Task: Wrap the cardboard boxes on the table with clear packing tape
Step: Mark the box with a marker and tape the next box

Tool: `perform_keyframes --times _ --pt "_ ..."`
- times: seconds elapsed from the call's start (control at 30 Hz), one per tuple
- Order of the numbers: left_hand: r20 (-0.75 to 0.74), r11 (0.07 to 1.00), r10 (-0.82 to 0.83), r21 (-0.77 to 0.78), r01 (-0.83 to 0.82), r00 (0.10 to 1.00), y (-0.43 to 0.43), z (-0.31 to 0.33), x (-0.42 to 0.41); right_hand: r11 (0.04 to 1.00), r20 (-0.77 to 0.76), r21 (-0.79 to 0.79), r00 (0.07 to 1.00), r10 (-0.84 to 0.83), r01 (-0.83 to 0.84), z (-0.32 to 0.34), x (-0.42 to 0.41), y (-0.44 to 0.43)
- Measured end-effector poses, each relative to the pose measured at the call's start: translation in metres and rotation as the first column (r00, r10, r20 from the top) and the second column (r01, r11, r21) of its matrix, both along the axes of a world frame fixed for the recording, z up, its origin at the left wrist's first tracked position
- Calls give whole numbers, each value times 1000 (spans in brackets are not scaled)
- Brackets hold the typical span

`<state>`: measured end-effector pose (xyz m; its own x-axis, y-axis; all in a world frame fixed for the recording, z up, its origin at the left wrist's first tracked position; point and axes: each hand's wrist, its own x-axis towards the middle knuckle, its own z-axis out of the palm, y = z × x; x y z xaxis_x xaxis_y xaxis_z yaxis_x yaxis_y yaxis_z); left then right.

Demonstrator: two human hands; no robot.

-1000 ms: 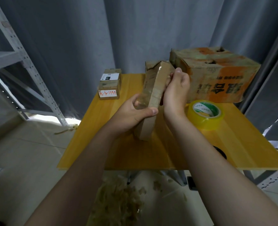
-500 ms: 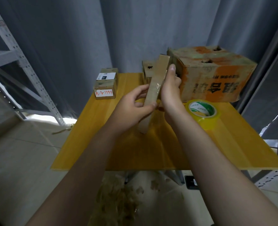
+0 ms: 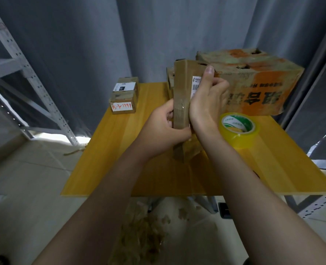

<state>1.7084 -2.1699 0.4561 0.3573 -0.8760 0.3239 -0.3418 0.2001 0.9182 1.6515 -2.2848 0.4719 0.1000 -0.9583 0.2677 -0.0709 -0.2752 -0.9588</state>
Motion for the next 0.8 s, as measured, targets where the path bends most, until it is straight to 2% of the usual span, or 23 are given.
perform_keyframes --times 0.17,0.27,0.37,0.47,0.6,0.8 --pt "-74 997 80 -1 -80 994 1 -4 1 948 -165 -319 984 -73 16 -8 -8 -10" --pt "-72 995 89 48 -85 993 1 -4 4 928 -240 -372 964 -118 20 -17 -11 -21" --pt "-74 994 76 81 -70 994 1 -7 8 916 -253 -401 959 -129 18 -24 -16 -29" --pt "-118 995 58 92 -48 991 4 -7 14 914 -212 -404 967 -145 48 -22 -19 -32" --pt "-210 997 41 76 -26 977 6 -6 21 945 -74 -327 996 -59 31 -21 -17 -33" --pt "-227 993 81 102 -59 971 7 -12 29 982 71 -188 997 18 -4 -20 -17 -29"
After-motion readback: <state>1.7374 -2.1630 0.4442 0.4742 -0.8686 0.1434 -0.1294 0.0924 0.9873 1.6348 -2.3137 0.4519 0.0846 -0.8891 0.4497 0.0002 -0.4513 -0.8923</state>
